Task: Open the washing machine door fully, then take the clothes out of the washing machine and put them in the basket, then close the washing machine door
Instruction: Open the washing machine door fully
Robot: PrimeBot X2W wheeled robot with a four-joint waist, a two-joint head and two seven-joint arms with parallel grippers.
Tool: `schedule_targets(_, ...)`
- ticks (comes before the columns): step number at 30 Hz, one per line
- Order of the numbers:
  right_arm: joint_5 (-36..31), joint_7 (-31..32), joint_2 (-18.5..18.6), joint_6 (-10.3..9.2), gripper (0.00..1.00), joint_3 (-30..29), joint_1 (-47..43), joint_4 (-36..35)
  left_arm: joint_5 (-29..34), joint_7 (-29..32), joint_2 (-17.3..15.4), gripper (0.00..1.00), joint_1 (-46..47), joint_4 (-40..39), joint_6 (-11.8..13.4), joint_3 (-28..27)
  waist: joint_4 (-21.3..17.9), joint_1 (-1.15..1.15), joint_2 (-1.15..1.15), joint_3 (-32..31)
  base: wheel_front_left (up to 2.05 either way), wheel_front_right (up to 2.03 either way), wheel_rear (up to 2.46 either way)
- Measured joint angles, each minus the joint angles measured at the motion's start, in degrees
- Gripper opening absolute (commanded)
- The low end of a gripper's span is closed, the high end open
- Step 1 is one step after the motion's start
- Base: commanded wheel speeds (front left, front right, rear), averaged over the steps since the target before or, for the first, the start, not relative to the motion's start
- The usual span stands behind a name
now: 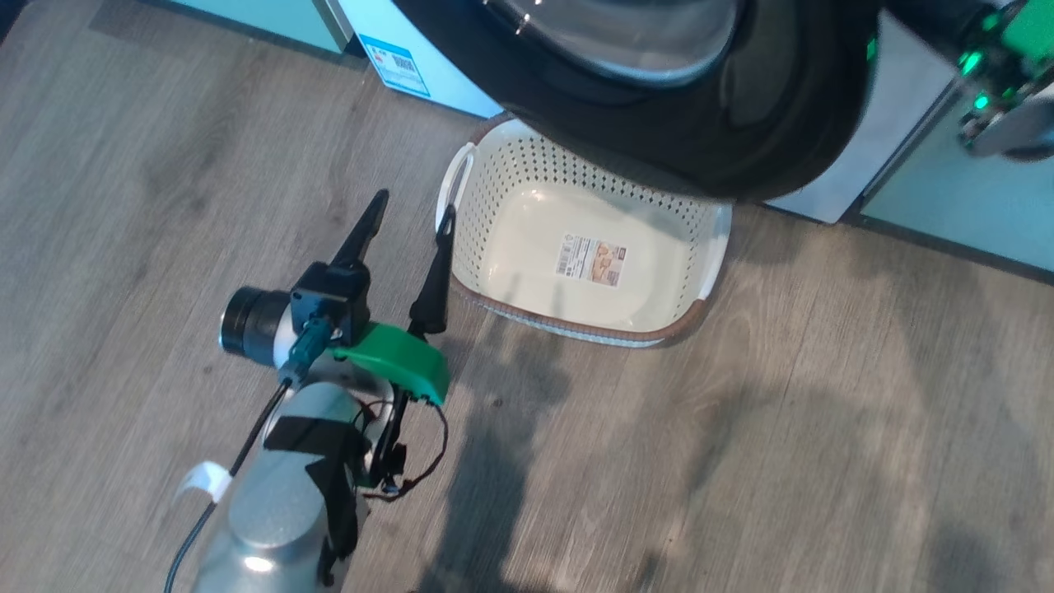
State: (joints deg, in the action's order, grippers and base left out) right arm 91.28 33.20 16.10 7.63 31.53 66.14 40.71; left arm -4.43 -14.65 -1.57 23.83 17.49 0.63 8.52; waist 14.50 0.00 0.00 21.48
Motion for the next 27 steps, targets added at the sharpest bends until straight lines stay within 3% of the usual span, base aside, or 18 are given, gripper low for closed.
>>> schedule_targets(27,-0.2,-1.4,-7.2,0.00,0.00,3.2,-13.1,-6.4,2.4,0.0,-0.1,1.00,-5.0,0.6,-2.0,-3.4,0.3,0.01,0.00,-7.0,0.00,0.00,0.00)
